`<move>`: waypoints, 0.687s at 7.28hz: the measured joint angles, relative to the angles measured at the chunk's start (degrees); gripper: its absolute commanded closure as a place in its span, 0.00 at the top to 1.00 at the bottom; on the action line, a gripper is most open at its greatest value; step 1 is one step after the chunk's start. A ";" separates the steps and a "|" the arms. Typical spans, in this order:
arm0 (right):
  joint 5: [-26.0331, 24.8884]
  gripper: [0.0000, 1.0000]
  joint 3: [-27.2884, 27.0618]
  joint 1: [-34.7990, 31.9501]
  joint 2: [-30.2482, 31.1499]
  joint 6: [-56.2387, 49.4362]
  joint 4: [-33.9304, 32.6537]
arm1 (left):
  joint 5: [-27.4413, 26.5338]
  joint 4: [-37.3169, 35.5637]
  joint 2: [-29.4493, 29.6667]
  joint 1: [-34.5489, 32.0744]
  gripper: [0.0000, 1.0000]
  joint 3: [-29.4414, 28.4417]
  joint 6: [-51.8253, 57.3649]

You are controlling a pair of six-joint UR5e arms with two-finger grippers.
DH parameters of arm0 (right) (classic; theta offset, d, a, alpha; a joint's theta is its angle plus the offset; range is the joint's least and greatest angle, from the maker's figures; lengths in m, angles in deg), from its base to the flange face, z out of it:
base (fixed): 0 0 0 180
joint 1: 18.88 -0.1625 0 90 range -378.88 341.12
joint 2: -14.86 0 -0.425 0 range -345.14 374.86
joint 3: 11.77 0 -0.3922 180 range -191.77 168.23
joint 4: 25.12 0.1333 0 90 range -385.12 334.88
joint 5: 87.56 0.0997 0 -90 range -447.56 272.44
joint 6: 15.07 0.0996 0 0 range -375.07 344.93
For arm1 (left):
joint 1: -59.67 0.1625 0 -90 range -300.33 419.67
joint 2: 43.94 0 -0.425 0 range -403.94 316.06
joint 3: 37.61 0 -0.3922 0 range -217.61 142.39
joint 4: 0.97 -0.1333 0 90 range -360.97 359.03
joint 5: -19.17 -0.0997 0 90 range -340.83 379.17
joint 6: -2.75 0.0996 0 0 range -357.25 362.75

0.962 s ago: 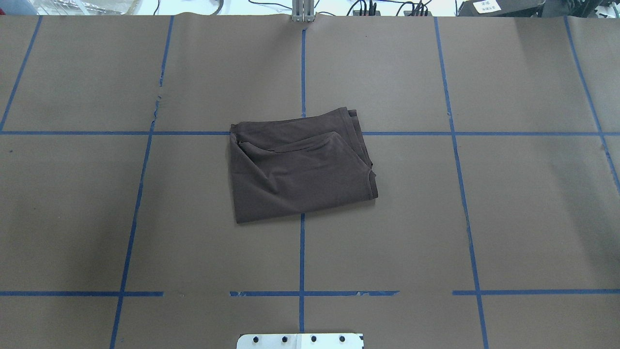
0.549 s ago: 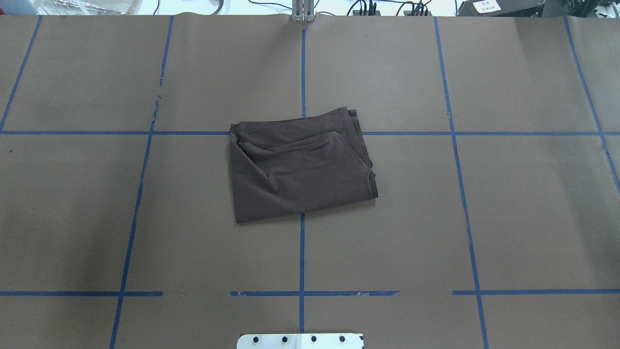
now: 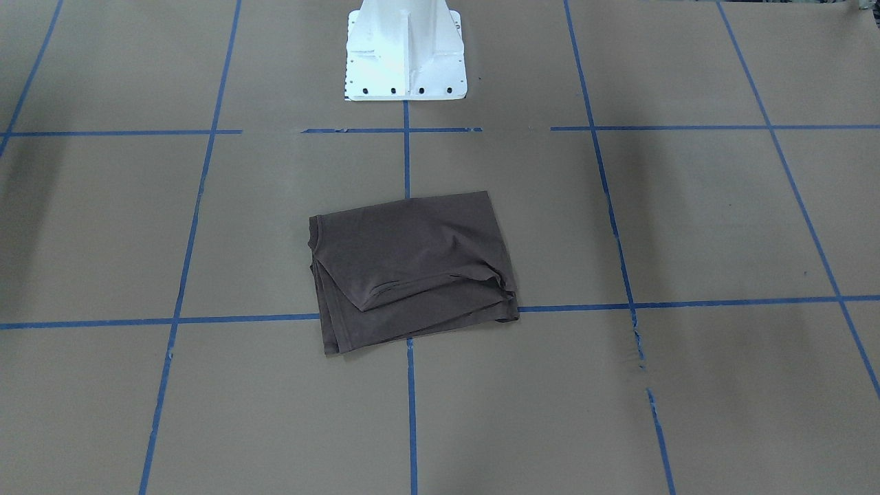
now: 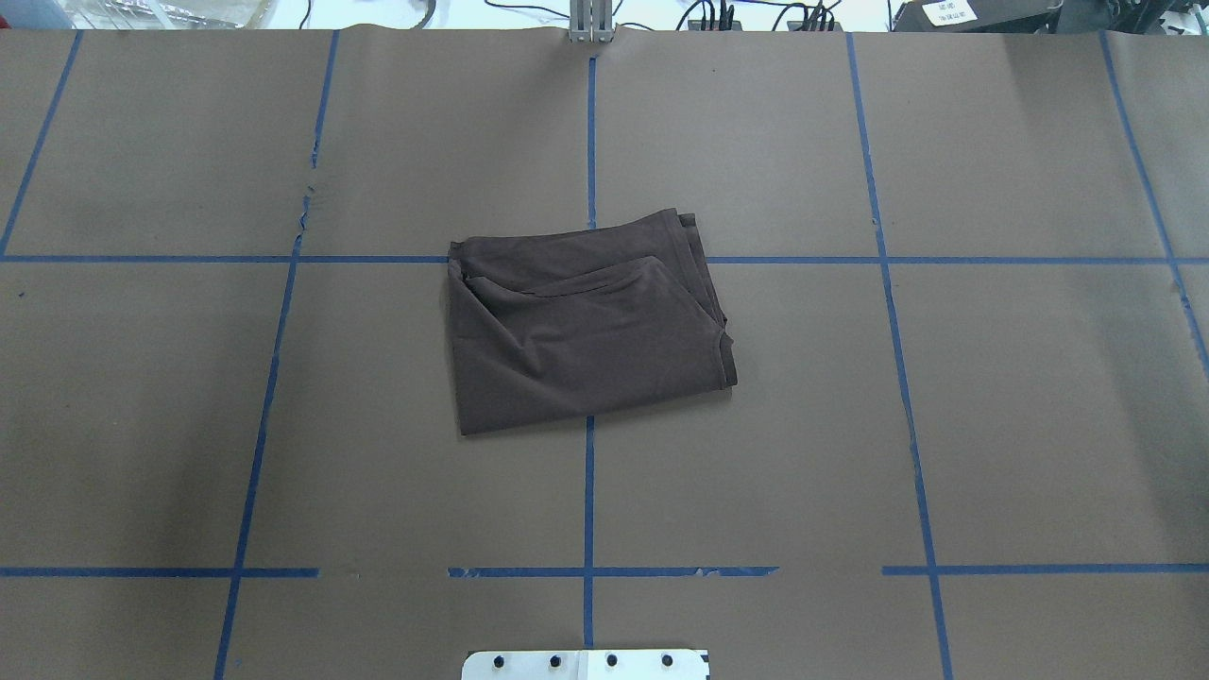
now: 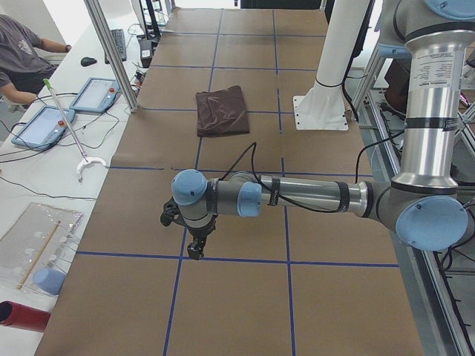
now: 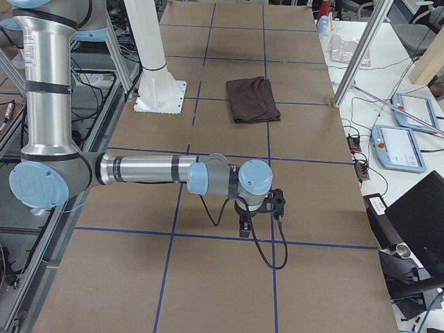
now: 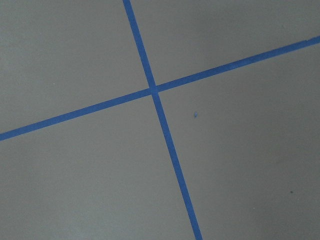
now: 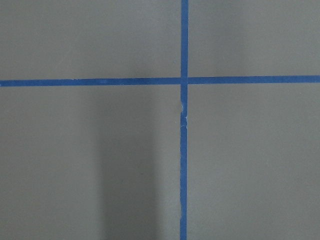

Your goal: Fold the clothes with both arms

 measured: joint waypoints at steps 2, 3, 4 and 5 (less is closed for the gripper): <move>-0.08 1.00 -0.07 -0.18 -0.32 0.17 0.36 | 0.04 0.45 0.04 -0.04 1.00 -0.42 -1.92; -0.09 1.00 -0.10 -0.20 -0.37 0.23 0.41 | 0.04 0.83 0.07 -0.04 1.00 -0.49 -6.13; -0.09 1.00 -0.12 -0.23 -0.39 0.27 0.42 | 0.04 1.24 0.09 -0.04 1.00 -0.54 -9.90; -0.09 1.00 -0.16 -0.23 -0.40 0.32 0.43 | 0.04 1.44 0.10 -0.04 1.00 -0.63 -11.85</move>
